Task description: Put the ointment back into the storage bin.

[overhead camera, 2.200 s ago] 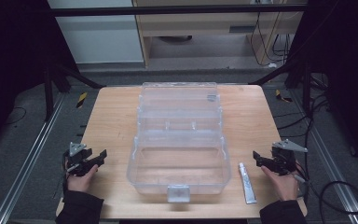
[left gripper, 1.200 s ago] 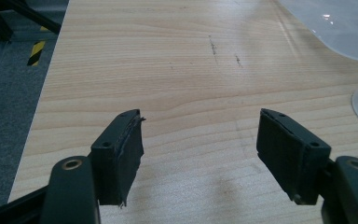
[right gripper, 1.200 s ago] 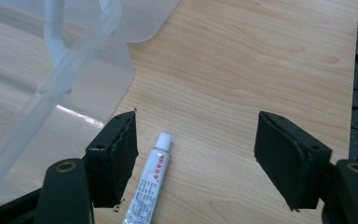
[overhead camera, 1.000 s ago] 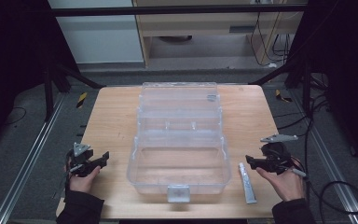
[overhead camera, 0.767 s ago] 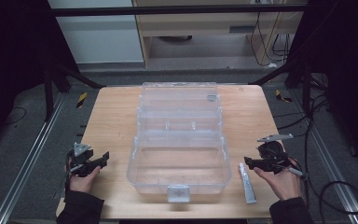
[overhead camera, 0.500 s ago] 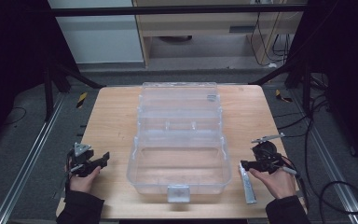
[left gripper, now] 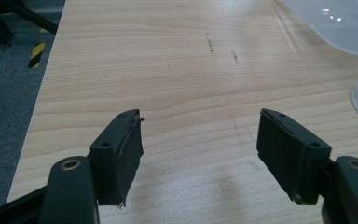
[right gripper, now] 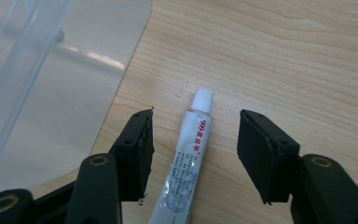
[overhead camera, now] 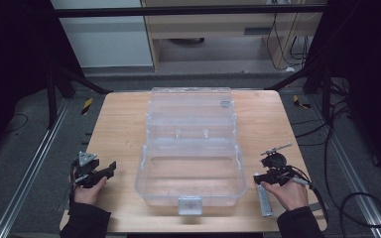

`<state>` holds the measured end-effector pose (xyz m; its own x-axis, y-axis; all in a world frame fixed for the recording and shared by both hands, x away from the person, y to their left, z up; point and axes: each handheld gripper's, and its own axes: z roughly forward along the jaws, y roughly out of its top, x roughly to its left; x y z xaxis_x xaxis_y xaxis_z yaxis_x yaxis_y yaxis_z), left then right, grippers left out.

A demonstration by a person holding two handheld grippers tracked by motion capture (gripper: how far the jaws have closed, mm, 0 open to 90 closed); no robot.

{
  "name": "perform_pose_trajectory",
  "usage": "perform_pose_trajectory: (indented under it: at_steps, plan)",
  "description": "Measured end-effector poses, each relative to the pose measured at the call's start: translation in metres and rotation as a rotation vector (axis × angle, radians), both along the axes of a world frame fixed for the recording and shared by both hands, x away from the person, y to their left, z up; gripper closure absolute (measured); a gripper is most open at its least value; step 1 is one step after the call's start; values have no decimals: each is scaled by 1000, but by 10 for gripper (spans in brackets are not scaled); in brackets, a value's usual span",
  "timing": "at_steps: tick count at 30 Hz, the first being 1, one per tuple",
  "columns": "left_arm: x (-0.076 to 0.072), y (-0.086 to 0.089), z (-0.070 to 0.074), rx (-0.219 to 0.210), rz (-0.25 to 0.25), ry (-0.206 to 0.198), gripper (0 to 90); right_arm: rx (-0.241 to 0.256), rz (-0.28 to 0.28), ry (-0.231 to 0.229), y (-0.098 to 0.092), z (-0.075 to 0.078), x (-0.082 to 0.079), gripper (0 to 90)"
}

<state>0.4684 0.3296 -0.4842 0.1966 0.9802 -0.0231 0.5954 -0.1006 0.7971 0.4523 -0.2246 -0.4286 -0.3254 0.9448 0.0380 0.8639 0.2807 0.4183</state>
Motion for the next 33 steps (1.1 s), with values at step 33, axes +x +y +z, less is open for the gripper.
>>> perform_pose_trajectory:
  at_steps: [33]
  plan:
    - [0, 0, 0, -1, -5, 8, 305, -35, 13, 167, 1, -32, 11, 640]
